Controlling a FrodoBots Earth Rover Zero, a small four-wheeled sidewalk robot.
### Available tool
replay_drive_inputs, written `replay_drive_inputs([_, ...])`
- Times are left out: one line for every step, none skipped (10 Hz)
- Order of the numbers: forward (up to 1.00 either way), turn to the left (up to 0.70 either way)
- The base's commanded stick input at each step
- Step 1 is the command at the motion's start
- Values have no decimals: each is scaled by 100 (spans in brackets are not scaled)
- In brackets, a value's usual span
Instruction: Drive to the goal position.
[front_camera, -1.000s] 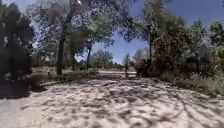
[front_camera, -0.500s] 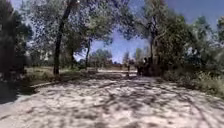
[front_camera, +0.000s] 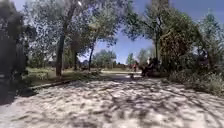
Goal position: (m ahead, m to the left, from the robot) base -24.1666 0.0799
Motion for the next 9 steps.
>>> replay_drive_inputs([0,70])
replay_drive_inputs([0,70])
replay_drive_inputs([0,70])
replay_drive_inputs([0,70])
replay_drive_inputs([0,70])
replay_drive_inputs([0,70])
replay_drive_inputs([0,70])
replay_drive_inputs([0,70])
replay_drive_inputs([0,70])
